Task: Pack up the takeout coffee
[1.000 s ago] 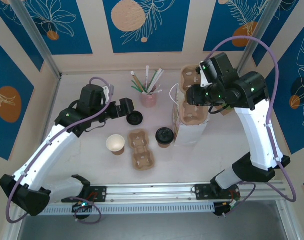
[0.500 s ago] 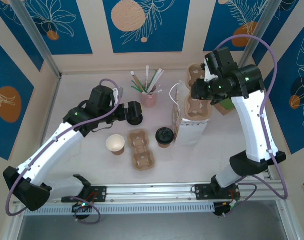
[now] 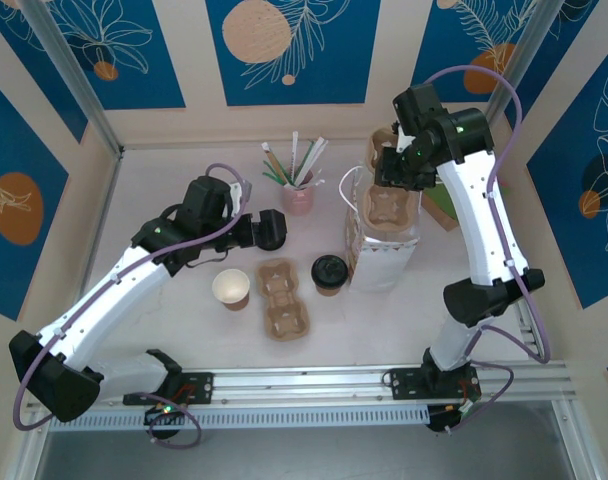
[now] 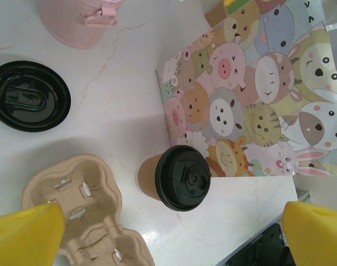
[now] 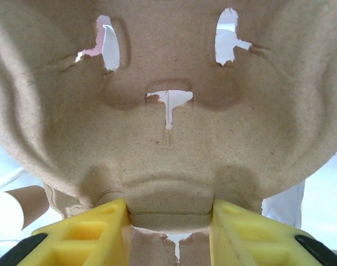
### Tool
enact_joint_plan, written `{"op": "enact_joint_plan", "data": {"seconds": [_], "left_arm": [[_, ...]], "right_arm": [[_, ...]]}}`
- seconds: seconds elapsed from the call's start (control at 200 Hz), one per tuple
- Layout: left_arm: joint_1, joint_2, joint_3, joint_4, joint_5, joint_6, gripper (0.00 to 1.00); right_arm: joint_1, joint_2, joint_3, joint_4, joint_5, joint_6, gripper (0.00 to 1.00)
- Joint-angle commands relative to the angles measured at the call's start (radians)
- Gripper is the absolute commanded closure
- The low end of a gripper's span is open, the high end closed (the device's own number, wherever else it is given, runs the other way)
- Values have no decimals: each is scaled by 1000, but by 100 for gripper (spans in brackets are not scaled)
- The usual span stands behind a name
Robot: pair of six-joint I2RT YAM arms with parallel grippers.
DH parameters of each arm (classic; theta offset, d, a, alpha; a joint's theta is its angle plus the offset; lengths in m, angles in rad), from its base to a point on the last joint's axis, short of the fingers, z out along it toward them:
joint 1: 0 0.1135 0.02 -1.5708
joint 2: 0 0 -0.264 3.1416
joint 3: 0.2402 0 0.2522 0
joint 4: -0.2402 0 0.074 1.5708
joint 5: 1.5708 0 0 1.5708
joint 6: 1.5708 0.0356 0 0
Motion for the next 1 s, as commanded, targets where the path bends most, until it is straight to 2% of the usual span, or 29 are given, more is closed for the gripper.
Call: {"op": "enact_joint_plan", "data": {"seconds": [0.0, 0.25, 0.995], "left_arm": [[-6, -15, -8, 5, 25, 40, 0], [-5, 2, -1, -1, 48, 68, 0], [2, -15, -9, -25, 52, 91, 0]], "right_arm": [[-4, -7, -25, -12, -6, 45, 63], [-6, -43, -136, 48, -24, 78, 63], [27, -124, -405, 166, 15, -131, 63]]}}
